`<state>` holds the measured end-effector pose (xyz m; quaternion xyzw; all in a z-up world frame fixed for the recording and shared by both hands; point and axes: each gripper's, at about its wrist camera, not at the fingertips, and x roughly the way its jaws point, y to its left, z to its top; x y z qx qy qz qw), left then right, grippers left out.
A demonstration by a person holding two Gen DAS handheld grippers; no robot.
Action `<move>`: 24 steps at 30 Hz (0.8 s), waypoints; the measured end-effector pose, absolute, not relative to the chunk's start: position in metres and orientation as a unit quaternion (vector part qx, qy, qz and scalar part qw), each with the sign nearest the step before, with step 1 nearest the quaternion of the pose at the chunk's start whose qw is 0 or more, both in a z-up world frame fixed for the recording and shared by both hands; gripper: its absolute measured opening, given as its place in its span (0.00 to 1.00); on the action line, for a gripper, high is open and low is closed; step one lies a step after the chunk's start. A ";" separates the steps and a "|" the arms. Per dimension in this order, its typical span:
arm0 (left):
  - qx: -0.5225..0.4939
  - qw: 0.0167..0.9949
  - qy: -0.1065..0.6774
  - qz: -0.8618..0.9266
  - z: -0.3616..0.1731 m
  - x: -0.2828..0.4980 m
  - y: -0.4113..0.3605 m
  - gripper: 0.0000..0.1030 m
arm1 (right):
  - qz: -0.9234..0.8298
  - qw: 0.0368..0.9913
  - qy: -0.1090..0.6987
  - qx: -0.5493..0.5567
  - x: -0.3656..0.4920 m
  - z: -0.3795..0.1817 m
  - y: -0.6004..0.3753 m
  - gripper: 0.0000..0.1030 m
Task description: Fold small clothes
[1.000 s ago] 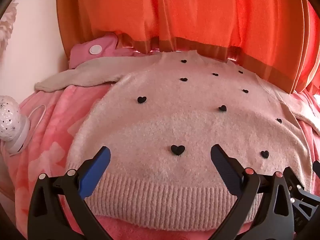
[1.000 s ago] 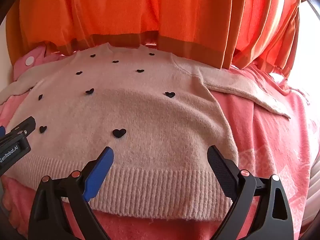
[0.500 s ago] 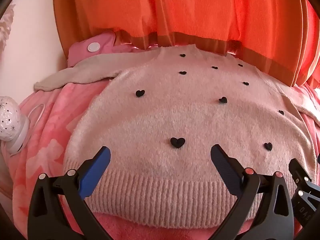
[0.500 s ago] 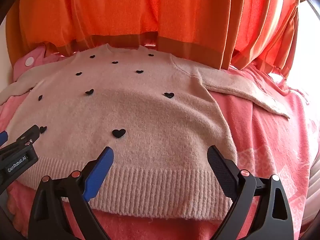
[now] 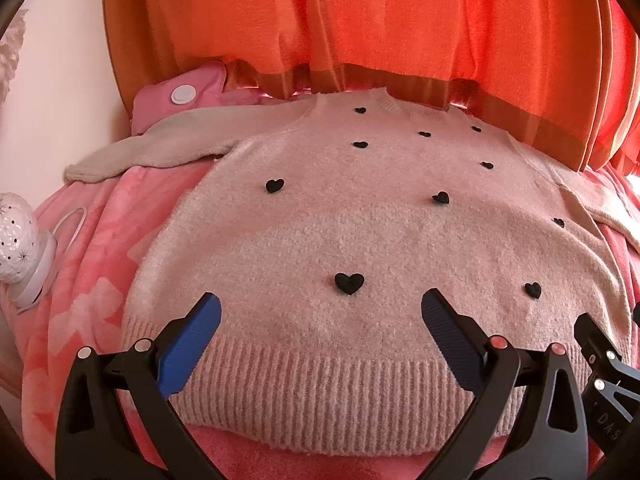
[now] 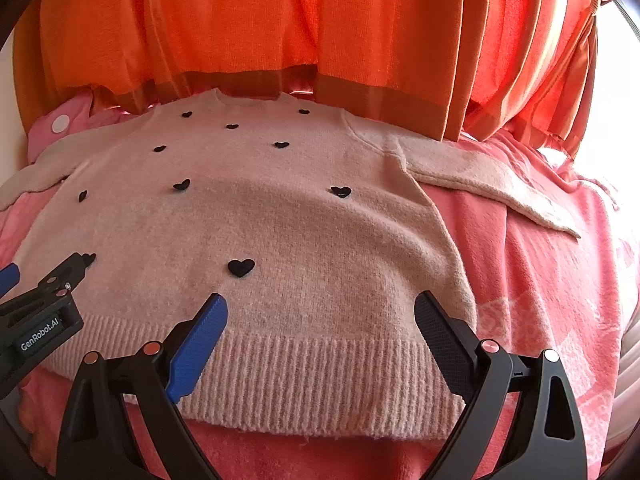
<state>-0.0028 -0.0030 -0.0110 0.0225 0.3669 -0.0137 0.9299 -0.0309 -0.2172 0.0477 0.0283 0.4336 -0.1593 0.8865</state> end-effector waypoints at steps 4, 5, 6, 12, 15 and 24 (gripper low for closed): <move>0.024 0.930 0.367 -0.013 -0.011 -0.003 -0.005 0.95 | -0.160 0.887 0.433 0.028 -0.031 0.048 -0.217 0.90; 0.024 0.930 0.367 -0.013 -0.011 -0.002 -0.005 0.95 | -0.159 0.887 0.432 0.028 -0.031 0.048 -0.217 0.90; 0.023 0.930 0.367 -0.012 -0.011 -0.003 -0.005 0.95 | -0.159 0.887 0.432 0.029 -0.031 0.048 -0.217 0.90; 0.023 0.930 0.367 -0.013 -0.011 -0.003 -0.006 0.95 | -0.159 0.888 0.432 0.028 -0.031 0.049 -0.216 0.90; 0.024 0.930 0.367 -0.012 -0.011 -0.003 -0.007 0.95 | -0.158 0.887 0.432 0.029 -0.030 0.048 -0.217 0.90; 0.023 0.930 0.367 -0.013 -0.012 -0.004 -0.008 0.95 | -0.157 0.888 0.431 0.030 -0.029 0.050 -0.214 0.90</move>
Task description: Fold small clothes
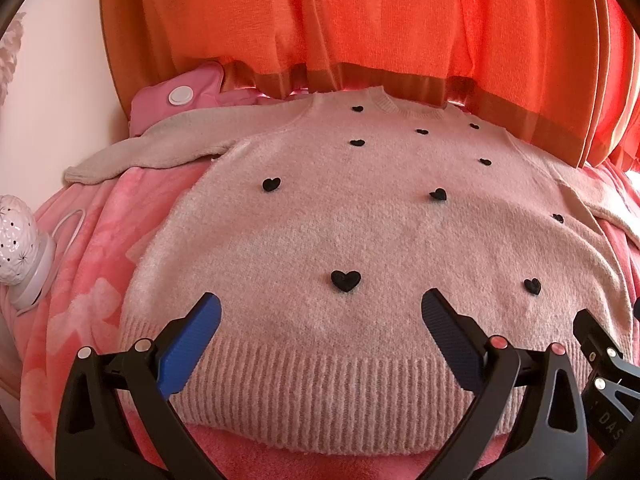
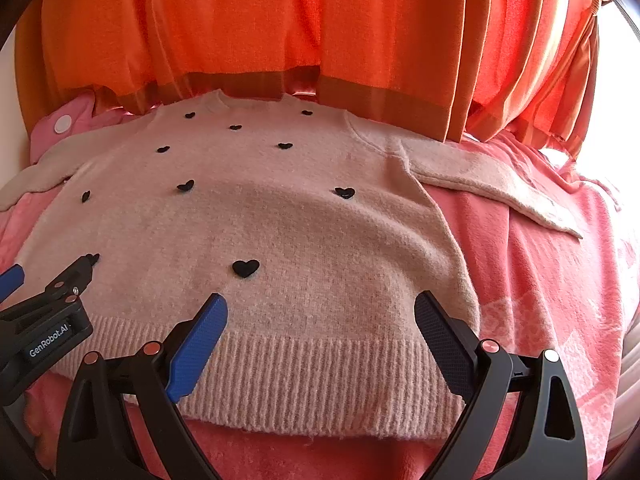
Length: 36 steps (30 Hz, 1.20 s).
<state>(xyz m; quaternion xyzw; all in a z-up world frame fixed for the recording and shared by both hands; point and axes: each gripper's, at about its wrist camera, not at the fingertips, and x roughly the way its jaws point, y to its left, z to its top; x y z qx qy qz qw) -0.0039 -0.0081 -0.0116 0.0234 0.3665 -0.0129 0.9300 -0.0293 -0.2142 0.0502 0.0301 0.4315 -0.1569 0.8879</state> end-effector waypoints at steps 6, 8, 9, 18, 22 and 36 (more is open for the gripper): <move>0.024 0.930 0.367 -0.013 -0.012 -0.004 -0.010 0.95 | -0.156 0.888 0.431 0.030 -0.030 0.050 -0.214 0.90; 0.024 0.930 0.367 -0.013 -0.012 -0.004 -0.010 0.95 | -0.157 0.888 0.431 0.030 -0.030 0.050 -0.214 0.90; 0.024 0.930 0.367 -0.013 -0.012 -0.004 -0.010 0.95 | -0.156 0.888 0.431 0.030 -0.030 0.050 -0.214 0.90; 0.024 0.930 0.366 -0.013 -0.012 -0.005 -0.011 0.95 | -0.155 0.888 0.432 0.029 -0.029 0.050 -0.213 0.90; 0.024 0.930 0.367 -0.014 -0.013 -0.004 -0.011 0.95 | -0.155 0.888 0.432 0.029 -0.029 0.050 -0.213 0.90; 0.027 0.930 0.366 -0.015 -0.014 -0.006 -0.013 0.95 | -0.154 0.888 0.432 0.028 -0.028 0.051 -0.211 0.90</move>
